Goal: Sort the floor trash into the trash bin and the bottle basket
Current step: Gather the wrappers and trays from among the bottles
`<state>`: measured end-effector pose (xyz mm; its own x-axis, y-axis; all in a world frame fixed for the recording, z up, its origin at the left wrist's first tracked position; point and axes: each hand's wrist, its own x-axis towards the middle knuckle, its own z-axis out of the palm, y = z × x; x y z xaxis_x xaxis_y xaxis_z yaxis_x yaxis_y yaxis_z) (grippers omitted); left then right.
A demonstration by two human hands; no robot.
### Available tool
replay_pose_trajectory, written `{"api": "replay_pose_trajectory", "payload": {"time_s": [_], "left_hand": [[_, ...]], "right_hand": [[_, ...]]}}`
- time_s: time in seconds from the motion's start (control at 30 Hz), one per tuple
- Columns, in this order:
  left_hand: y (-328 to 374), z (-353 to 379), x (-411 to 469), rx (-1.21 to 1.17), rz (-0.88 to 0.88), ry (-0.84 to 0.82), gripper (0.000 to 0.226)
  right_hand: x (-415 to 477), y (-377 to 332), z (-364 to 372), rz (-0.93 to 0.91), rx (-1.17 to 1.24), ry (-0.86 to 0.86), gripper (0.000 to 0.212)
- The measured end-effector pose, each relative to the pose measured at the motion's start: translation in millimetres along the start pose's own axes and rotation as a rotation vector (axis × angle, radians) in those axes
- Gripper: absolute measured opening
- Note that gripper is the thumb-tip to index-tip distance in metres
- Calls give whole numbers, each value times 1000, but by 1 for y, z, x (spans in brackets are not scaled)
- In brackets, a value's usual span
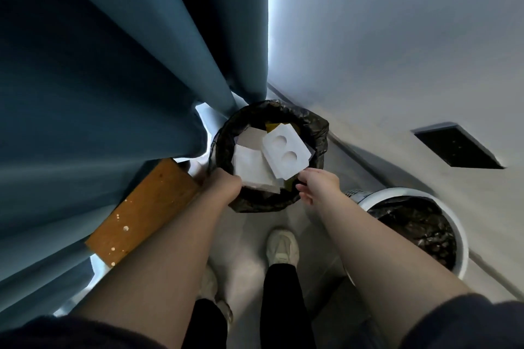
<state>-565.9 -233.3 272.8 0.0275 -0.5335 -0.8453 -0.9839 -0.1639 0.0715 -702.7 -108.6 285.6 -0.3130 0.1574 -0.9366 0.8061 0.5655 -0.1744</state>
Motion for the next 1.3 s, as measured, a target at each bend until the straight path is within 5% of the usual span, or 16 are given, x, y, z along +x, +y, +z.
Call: {"api": "replay_pose_trajectory", "payload": {"time_s": [0.2,0.43,0.77,1.1,1.3], "left_hand": [[-27,-5,-14,186,-10,-55,58],[-38,-62,-115,530,274,204,65],[-85,-132,-305,458,406,434,73],[-155,-150,-445,301,357,690,72],[-203,-160,-492,242,307,795,71]], "right_hand": [[-6,18,-24,-262,-582,7,52],[-100,12,-60,-752,-1282,101,64],[-297,26,-91,-1138,-1470,114,65],[-425,73,-103,-1573,-1522,32,69],[-466,104,-95,-1677,-1575,31,68]]}}
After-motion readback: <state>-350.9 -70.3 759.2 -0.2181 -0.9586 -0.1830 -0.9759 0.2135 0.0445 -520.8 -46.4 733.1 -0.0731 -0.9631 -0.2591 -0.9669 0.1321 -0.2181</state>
